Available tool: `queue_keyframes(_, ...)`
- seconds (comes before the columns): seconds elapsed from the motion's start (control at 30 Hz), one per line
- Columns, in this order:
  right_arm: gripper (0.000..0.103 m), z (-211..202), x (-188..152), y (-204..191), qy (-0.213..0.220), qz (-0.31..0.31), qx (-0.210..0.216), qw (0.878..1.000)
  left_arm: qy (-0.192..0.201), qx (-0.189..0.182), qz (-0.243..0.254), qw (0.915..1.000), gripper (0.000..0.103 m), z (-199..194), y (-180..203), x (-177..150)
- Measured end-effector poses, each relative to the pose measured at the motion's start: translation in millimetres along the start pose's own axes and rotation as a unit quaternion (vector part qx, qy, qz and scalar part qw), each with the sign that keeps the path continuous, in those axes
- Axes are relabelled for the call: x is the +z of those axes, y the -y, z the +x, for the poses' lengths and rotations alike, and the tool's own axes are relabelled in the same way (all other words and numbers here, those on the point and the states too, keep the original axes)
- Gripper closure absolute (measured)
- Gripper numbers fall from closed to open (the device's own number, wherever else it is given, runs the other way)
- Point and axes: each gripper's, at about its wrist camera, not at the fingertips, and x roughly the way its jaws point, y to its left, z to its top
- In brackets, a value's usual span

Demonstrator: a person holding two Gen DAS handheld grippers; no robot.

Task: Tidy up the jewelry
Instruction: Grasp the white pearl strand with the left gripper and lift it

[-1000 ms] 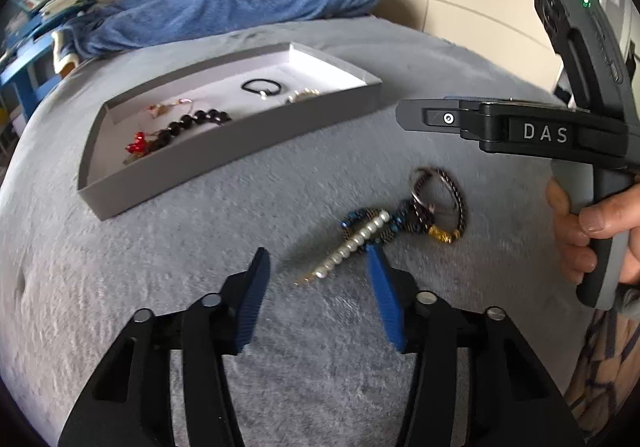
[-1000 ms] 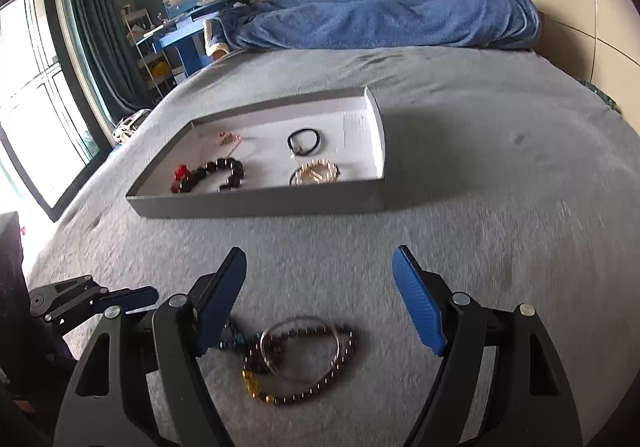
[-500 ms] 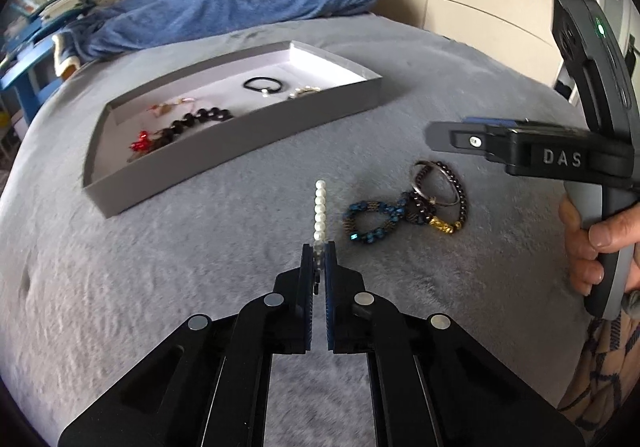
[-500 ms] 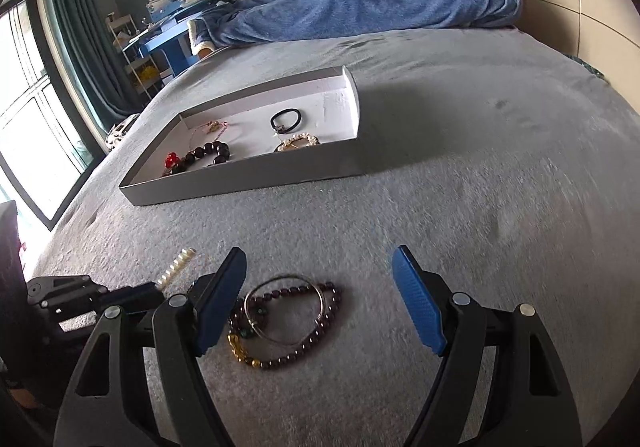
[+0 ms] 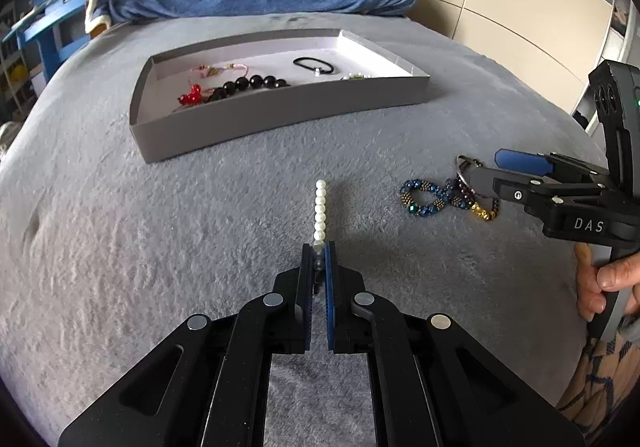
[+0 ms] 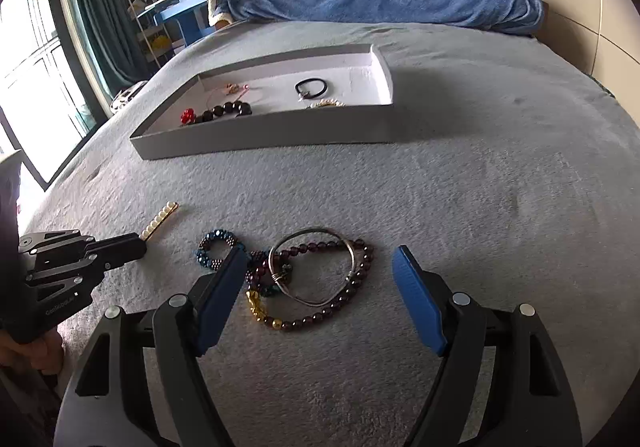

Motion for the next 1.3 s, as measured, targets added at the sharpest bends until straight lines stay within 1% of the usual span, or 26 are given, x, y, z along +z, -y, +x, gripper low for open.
queue_keyframes(0.23, 0.030, 7, 0, 2, -0.010, 0.009, 0.013, 1.000, -0.005, 0.001, -0.004, 1.0000, 0.096, 3, -1, -1)
queue_keyframes(0.33, 0.034, 9, 1, 5, -0.013, 0.016, 0.018, 1.000, -0.007, 0.000, -0.004, 1.0000, 0.096, 4, -2, -1)
queue_keyframes(0.57, 0.035, 13, 0, 6, -0.020, 0.018, 0.020, 0.999, -0.014, -0.017, -0.019, 0.9996, 0.093, 12, -10, 4)
queue_keyframes(0.67, 0.042, 15, 1, 7, -0.019, 0.021, 0.024, 0.999, -0.015, -0.019, -0.021, 0.9995, 0.092, 13, -11, 5)
queue_keyframes(0.77, 0.055, 15, 1, 10, -0.018, 0.029, 0.030, 0.999, -0.014, -0.019, -0.021, 0.9995, 0.092, 13, -11, 4)
queue_keyframes(0.97, 0.055, 12, 3, 11, -0.012, 0.035, 0.030, 0.999, -0.012, -0.017, -0.020, 0.9996, 0.091, 12, -9, 3)
queue_keyframes(1.13, 0.055, 9, 4, 16, -0.005, 0.038, 0.004, 0.999, -0.013, -0.021, -0.024, 0.9994, 0.091, 11, -11, 4)
queue_keyframes(1.3, 0.054, 13, 6, 20, -0.010, 0.042, -0.012, 0.999, -0.015, -0.020, -0.021, 0.9995, 0.089, 13, -9, 9)
